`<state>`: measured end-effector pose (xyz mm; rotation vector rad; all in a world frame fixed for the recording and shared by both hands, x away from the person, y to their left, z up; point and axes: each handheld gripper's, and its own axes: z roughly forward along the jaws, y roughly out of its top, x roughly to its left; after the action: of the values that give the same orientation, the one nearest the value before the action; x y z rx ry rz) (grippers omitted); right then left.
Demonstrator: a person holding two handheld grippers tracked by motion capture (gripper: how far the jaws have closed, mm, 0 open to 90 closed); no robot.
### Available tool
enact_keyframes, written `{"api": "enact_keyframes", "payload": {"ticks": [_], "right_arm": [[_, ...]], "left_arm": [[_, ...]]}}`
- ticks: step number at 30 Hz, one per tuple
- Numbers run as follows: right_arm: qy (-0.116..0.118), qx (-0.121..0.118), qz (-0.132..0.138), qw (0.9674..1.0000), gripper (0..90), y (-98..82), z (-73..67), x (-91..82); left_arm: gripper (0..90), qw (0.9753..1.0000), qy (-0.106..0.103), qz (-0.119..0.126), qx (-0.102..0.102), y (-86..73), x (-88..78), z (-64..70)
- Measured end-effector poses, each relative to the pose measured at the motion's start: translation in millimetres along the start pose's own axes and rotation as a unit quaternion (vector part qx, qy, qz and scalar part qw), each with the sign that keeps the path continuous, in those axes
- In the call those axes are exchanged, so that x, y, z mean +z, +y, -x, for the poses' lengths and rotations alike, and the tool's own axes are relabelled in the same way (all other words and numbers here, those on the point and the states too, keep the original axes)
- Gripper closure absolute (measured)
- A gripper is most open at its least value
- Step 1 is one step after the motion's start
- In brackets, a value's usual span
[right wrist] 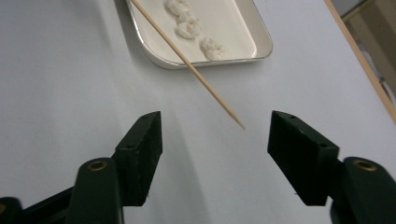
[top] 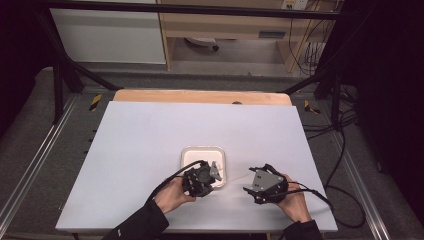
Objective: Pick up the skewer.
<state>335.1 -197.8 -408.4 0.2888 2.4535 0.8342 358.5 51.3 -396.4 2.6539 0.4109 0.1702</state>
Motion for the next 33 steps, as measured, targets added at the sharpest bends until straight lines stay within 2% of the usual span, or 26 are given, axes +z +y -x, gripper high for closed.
{"api": "enact_keyframes", "payload": {"ticks": [2,3,4,5,6,7,8,9,13,16,20,22,24,26,28,29,31,33], "right_arm": [[0.003,0.025,0.01,0.9996,31.4,-4.4,2.3,-1.1],[0.003,0.025,0.01,0.9996,31.4,-4.4,2.3,-1.1],[0.003,0.055,0.016,0.9984,26.8,-8.5,3.9,-1.2],[-0.002,0.071,0.016,0.9973,24.4,-10.4,4.0,-1.2],[-0.002,0.071,0.016,0.9973,24.4,-10.4,4.0,-1.2],[-0.011,0.1,0.016,0.9948,21.3,-14.3,4.4,-1.0],[-0.013,0.115,0.017,0.9931,20.2,-16.2,4.4,-0.9],[-0.013,0.128,0.019,0.9915,19.3,-18.0,4.9,-0.7],[-0.001,0.166,0.026,0.9857,16.2,-23.2,6.9,0.7],[0.014,0.187,0.024,0.982,13.5,-24.6,7.8,4.3],[0.015,0.193,0.022,0.9809,12.3,-24.1,6.5,7.6],[0.021,0.205,0.03,0.978,10.4,-22.5,5.3,9.9],[0.024,0.209,0.033,0.9771,9.6,-22.1,5.3,10.3],[0.028,0.226,0.038,0.973,8.1,-21.7,6.4,11.6],[0.028,0.231,0.039,0.9718,7.7,-21.4,6.7,11.9],[0.031,0.24,0.041,0.9694,6.3,-20.7,7.1,13.1],[0.035,0.244,0.046,0.9681,5.9,-20.3,7.3,14.0],[0.044,0.256,0.054,0.964,4.0,-17.6,6.7,17.0]], "left_arm": [[88.4,1.0,0.0,0.003,-0.003,-2.7,-1.9,-1.0],[88.4,1.0,0.002,0.007,-0.006,-5.6,-3.9,-1.8],[88.4,0.9999,0.001,0.012,-0.011,-8.8,-5.7,-2.6],[88.4,0.9996,0.001,0.023,-0.019,-16.0,-9.0,-4.1],[88.4,0.9996,0.001,0.023,-0.019,-16.0,-9.0,-4.1],[88.3,0.9991,0.003,0.033,-0.026,-23.6,-11.9,-5.6],[88.4,0.9988,0.005,0.037,-0.032,-27.6,-13.1,-6.3],[88.4,0.9988,0.005,0.037,-0.032,-27.6,-13.1,-6.3],[88.3,0.9969,0.011,0.059,-0.052,-44.7,-17.8,-8.6],[88.3,0.9947,0.014,0.077,-0.067,-57.6,-21.2,-10.1],[88.3,0.9907,0.017,0.103,-0.087,-73.8,-25.7,-10.4],[88.3,0.9883,0.02,0.116,-0.097,-81.0,-28.6,-10.3],[88.3,0.9862,0.024,0.126,-0.105,-87.2,-30.8,-9.6],[88.3,0.9844,0.03,0.134,-0.11,-93.6,-32.6,-8.7],[88.3,0.9814,0.033,0.147,-0.119,-99.8,-33.2,-8.2],[88.2,0.9806,0.035,0.15,-0.121,-103.0,-33.5,-8.7],[88.2,0.9779,0.032,0.16,-0.13,-108.8,-32.9,-9.9],[88.2,0.9758,0.028,0.168,-0.138,-113.4,-32.1,-11.8]]}}
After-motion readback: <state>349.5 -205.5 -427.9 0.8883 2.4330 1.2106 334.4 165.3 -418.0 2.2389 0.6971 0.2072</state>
